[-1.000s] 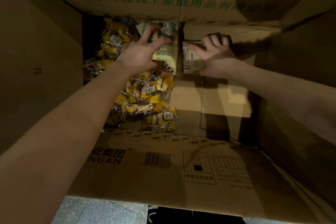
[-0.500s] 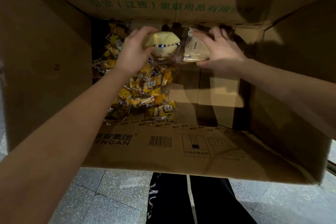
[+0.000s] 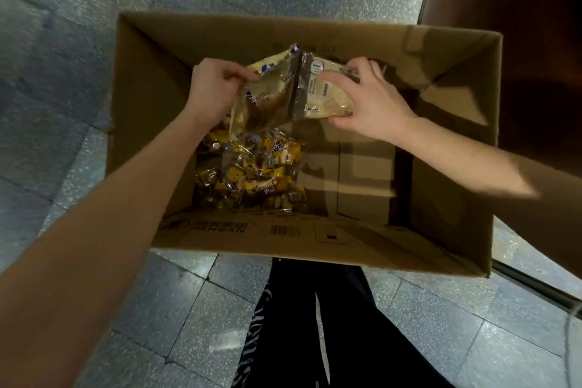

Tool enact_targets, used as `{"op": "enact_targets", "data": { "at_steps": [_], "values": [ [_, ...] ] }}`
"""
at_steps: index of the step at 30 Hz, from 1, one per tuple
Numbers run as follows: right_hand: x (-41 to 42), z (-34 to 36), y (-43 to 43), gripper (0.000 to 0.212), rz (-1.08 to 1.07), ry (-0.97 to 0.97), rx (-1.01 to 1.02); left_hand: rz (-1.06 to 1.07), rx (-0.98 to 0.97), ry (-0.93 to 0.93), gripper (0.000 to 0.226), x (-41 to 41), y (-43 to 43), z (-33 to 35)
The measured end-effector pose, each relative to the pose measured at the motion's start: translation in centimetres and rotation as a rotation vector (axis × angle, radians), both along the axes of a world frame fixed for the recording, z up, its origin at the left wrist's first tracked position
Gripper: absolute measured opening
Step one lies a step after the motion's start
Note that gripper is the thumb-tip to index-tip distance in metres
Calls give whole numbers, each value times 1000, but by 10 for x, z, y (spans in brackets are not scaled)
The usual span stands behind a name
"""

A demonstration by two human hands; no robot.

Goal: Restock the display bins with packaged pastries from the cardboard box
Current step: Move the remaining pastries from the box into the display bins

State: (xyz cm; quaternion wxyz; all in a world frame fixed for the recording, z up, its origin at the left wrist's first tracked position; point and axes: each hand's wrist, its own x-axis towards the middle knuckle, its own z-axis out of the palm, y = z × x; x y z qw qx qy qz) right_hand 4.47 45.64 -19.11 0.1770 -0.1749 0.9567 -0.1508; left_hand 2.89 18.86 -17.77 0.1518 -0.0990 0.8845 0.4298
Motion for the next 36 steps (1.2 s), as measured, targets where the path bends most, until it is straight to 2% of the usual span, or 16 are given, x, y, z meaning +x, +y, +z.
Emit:
{"op": "enact_targets", "data": {
  "at_steps": [4,9,14,19,23,27,33,36],
  "values": [
    [-2,47,-9,79,47,87,39,63,34,41,32,7,-15,55],
    [-11,109,-31,79,109,177,42,42,-5,122,19,26,-29,128],
    [-17,169,-63,81,201,266,8,130,18,144,27,53,-51,189],
    [-23,220,-87,82,305,315,-42,341,-13,285,17,86,-67,247],
    [-17,257,-115,79,472,343,-105,492,-93,392,14,127,-74,296],
    [2,295,-146,78,654,437,-201,697,-77,471,18,183,-89,336],
    [53,328,-206,80,891,545,-273,944,-8,515,19,288,-99,376],
    [91,335,-243,82,1028,553,-263,1036,-19,468,22,351,-99,389]
  ]
}}
